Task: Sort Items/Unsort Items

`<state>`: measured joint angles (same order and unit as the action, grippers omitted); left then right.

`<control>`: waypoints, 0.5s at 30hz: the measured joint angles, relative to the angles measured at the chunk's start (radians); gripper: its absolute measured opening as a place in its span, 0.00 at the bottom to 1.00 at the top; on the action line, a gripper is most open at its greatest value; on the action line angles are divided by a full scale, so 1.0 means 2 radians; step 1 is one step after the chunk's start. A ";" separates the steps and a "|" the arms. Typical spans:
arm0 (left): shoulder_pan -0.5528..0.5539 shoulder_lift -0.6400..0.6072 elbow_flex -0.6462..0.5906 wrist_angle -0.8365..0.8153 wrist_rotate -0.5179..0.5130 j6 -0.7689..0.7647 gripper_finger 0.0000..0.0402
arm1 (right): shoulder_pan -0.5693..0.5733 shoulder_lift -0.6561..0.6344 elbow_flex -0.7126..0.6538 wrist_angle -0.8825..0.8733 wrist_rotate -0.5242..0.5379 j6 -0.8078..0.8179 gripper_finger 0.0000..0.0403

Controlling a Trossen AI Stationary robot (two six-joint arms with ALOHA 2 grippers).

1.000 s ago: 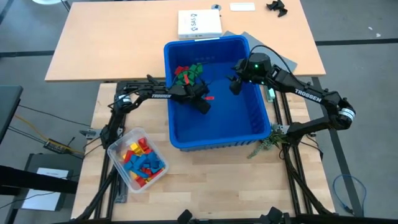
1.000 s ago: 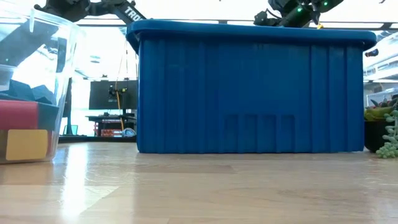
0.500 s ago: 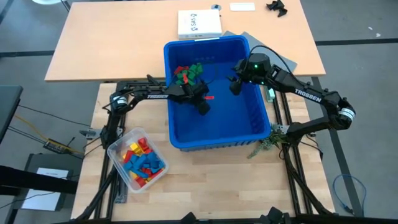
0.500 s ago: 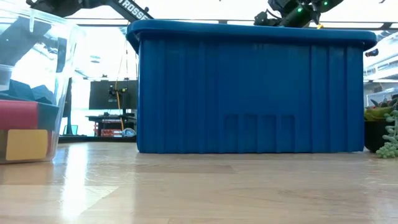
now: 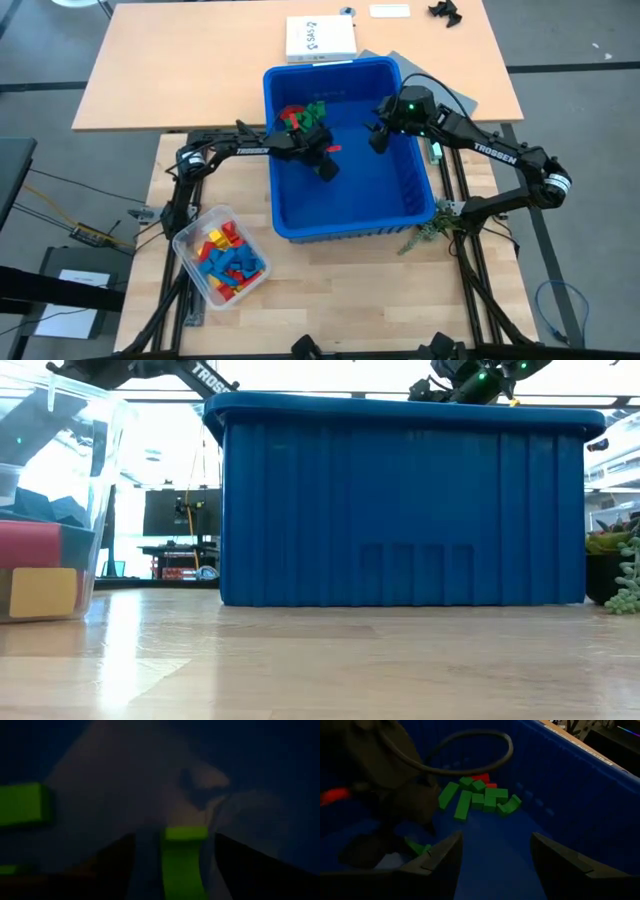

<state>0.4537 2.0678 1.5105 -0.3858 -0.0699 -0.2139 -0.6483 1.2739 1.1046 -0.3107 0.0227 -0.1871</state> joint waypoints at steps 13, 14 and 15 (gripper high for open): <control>0.001 0.018 -0.012 0.027 -0.038 0.002 0.74 | 0.000 0.000 0.000 0.000 -0.001 -0.003 0.57; 0.000 0.018 -0.012 0.026 -0.044 0.005 0.73 | 0.000 0.000 0.000 0.001 -0.001 -0.003 0.57; -0.002 0.019 -0.012 0.027 -0.048 0.015 0.71 | 0.000 0.000 0.000 0.000 -0.001 -0.003 0.57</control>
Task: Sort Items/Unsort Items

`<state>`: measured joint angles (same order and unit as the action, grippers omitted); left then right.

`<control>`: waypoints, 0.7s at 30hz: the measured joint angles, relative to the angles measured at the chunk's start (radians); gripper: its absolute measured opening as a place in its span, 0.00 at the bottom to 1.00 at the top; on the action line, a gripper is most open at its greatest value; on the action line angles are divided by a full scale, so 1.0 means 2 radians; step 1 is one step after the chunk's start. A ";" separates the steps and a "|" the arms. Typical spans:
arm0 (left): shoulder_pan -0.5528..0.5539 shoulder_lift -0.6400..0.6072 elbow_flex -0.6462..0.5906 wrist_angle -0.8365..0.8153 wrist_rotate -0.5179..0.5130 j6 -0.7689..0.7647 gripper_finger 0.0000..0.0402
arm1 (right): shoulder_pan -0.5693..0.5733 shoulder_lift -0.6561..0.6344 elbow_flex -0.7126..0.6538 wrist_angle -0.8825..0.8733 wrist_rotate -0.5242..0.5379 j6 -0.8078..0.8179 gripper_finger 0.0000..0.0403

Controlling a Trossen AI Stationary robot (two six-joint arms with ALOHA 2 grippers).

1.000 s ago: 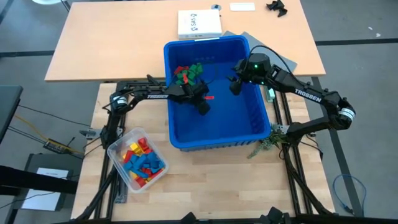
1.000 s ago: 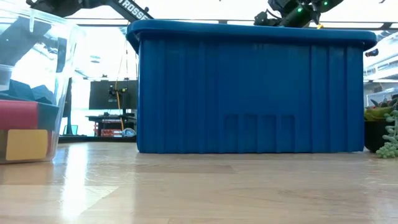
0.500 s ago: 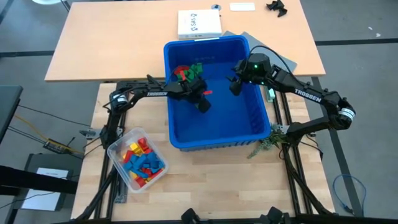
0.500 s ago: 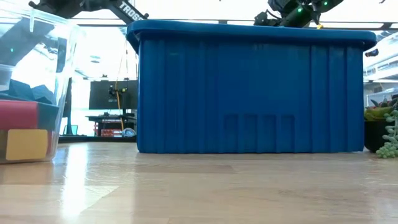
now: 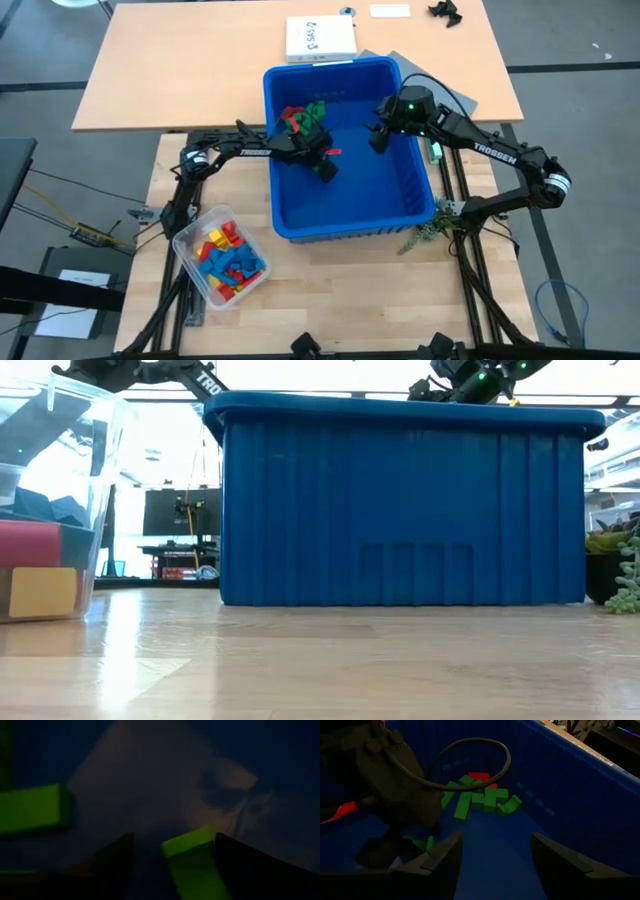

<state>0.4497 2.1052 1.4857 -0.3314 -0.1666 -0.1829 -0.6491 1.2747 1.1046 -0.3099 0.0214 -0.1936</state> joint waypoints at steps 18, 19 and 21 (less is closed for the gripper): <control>-0.009 0.002 0.000 0.016 -0.027 0.011 0.41 | 0.000 0.000 0.000 0.000 -0.001 0.005 0.57; -0.009 0.002 0.000 0.017 -0.026 0.011 0.37 | 0.000 0.000 0.000 0.000 -0.001 0.005 0.57; -0.009 0.002 0.000 0.017 -0.024 0.013 0.32 | 0.000 0.000 0.000 0.000 -0.001 0.005 0.57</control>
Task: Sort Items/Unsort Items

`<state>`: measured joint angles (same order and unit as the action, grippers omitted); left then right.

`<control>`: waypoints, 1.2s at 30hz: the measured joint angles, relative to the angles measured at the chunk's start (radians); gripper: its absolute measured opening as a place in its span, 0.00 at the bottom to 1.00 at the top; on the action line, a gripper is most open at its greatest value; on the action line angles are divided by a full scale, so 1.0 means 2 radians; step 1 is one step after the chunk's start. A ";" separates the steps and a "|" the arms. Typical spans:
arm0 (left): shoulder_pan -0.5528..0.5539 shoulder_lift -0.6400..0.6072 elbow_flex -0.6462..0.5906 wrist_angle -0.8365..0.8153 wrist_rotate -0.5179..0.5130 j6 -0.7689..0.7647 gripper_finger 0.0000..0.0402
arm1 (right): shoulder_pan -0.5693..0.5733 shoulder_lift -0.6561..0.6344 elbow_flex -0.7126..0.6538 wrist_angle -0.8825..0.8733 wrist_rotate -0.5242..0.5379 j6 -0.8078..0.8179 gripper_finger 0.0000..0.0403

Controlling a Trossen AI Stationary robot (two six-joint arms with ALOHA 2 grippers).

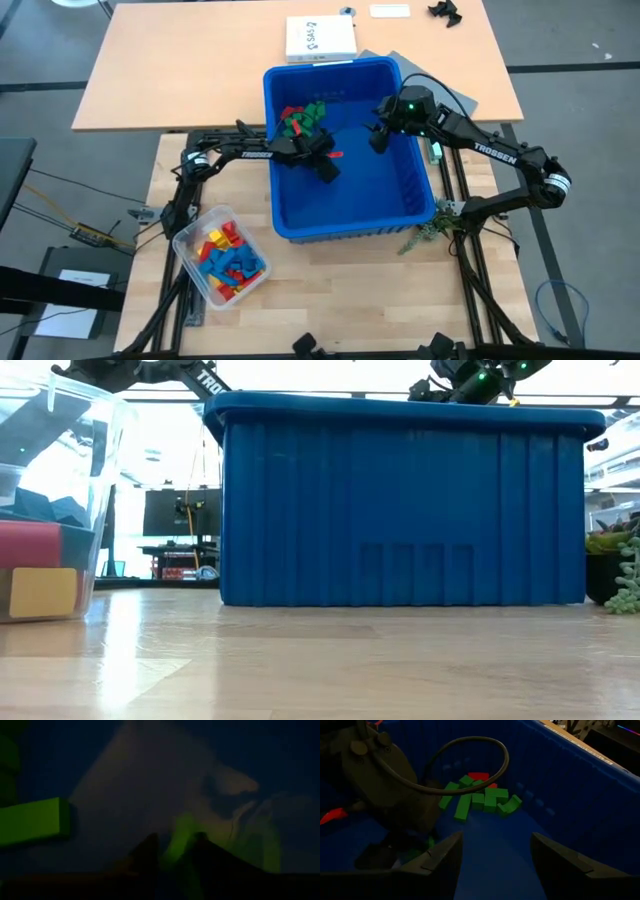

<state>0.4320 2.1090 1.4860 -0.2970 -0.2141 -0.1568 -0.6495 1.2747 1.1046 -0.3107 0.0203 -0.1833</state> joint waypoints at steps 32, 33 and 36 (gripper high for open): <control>-0.032 -0.111 0.075 -0.137 -0.004 0.102 0.09 | 0.000 0.000 -0.035 0.011 0.000 0.000 0.57; -0.036 -0.124 0.075 -0.142 -0.009 0.104 0.09 | 0.000 0.000 -0.035 0.014 0.000 0.001 0.57; -0.048 -0.161 0.075 -0.155 -0.022 0.105 0.09 | 0.000 0.000 -0.035 0.021 0.000 0.001 0.57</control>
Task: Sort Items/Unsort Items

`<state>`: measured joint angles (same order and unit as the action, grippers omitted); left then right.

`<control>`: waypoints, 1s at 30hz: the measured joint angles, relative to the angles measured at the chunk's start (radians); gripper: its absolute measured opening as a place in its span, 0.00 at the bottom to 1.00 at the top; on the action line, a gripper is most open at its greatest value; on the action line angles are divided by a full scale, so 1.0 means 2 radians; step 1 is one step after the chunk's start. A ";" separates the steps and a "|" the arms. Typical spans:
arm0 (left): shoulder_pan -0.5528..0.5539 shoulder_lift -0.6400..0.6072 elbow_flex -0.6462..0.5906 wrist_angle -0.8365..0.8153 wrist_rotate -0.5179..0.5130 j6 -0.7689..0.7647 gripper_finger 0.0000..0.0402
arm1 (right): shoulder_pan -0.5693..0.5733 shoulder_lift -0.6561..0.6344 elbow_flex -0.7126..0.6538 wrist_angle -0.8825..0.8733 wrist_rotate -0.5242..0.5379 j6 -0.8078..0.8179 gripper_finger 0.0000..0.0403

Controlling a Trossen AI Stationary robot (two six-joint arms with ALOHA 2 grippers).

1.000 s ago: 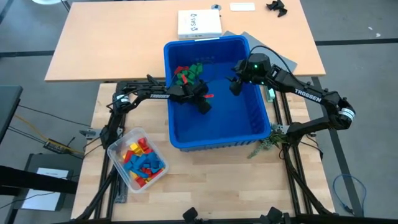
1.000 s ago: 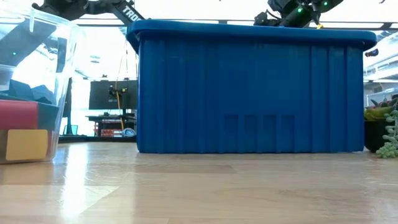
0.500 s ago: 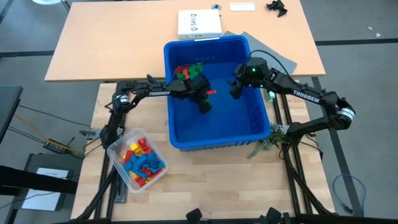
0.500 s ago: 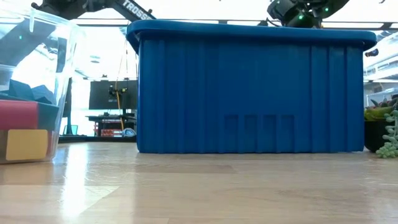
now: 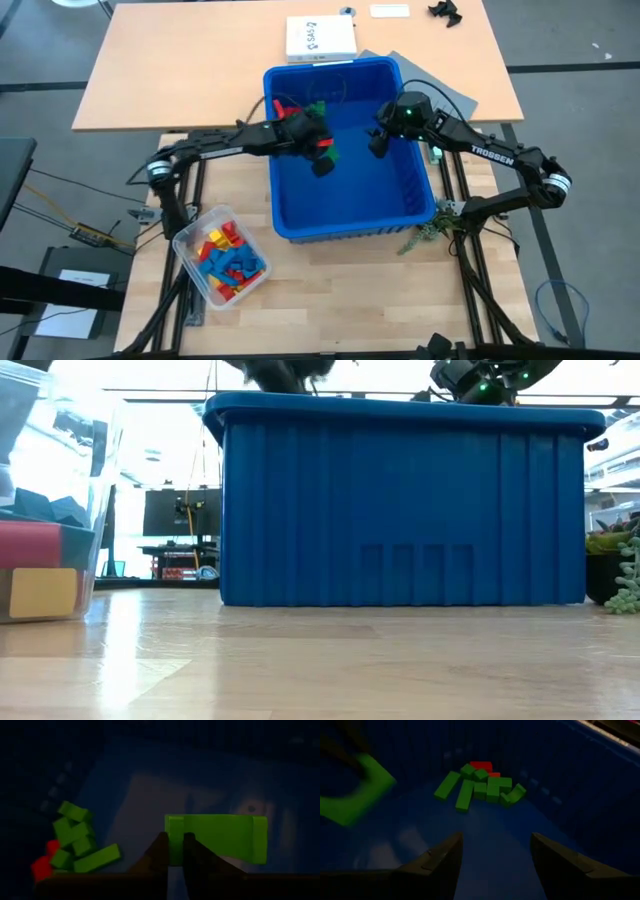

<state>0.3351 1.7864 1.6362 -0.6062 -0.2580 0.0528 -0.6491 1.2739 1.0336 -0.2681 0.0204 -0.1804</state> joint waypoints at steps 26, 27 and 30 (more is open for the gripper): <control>-0.220 -0.234 -0.003 -0.431 -0.069 -0.297 0.09 | 0.000 0.000 0.000 -0.002 0.000 0.011 0.57; -0.238 -0.235 -0.003 -0.448 -0.068 -0.319 0.09 | 0.000 0.000 0.000 -0.002 0.000 0.011 0.57; -0.297 -0.237 -0.003 -0.487 -0.066 -0.390 0.09 | 0.000 0.000 0.000 -0.002 -0.001 0.011 0.57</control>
<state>-0.2587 1.3119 1.6305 -1.5794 -0.3891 -0.7264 -0.6487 1.2739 1.0336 -0.2729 0.0194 -0.1589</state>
